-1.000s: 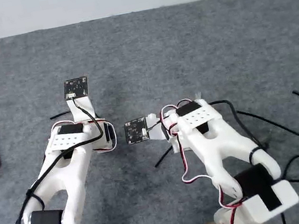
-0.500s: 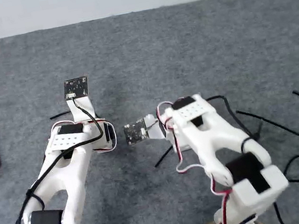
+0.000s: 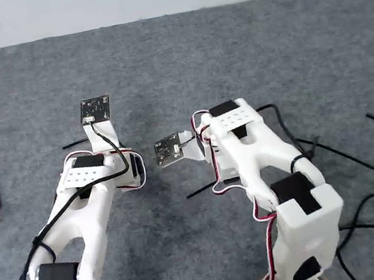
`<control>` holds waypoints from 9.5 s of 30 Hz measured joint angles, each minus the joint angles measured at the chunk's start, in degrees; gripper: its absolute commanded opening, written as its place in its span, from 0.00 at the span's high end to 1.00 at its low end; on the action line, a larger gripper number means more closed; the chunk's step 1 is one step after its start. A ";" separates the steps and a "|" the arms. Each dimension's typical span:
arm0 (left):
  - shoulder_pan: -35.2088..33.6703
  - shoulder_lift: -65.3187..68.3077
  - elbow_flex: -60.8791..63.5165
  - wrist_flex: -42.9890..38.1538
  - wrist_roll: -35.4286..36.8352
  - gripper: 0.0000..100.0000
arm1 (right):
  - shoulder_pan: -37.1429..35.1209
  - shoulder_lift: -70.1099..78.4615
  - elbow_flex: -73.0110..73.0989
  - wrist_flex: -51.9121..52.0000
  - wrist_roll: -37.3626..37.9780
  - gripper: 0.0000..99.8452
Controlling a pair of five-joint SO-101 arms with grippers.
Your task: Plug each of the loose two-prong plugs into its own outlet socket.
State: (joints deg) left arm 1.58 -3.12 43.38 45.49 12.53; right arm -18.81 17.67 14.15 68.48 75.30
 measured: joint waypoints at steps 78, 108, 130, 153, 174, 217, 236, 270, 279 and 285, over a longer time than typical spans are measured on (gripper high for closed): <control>0.00 0.00 0.00 0.26 -3.08 0.99 | 7.30 20.13 -31.56 1.23 6.33 0.99; 0.00 0.00 0.00 0.44 -3.25 0.99 | 7.56 27.08 -44.04 27.60 -49.85 0.73; 0.00 0.00 0.00 0.44 -3.25 0.99 | 4.04 20.31 -41.76 31.74 -49.41 0.99; 0.00 0.00 0.00 0.44 -3.25 0.99 | 12.40 20.31 -34.73 14.95 -48.62 0.99; 0.00 0.00 0.00 0.44 -3.25 0.99 | 10.11 8.53 -34.73 18.20 -45.01 0.96; 0.00 0.00 0.00 0.44 -3.25 0.99 | 12.22 12.66 -27.87 7.74 -45.01 0.83; 0.00 0.00 0.00 0.44 -3.25 0.99 | 12.40 -1.93 -2.73 -13.45 -42.81 0.83; 0.00 0.00 0.00 0.44 -3.25 0.99 | 13.80 0.70 -2.64 -14.95 -43.78 0.99; -0.09 -5.80 3.52 2.99 -10.46 0.96 | 14.15 -4.40 -3.25 -5.27 -47.74 0.99; 0.79 -14.68 12.75 -0.09 -13.19 0.85 | 14.15 -9.49 -3.25 -0.53 -48.18 0.99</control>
State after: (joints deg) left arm 2.37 -17.80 56.13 45.41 -0.66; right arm -4.66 8.18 10.90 67.96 27.12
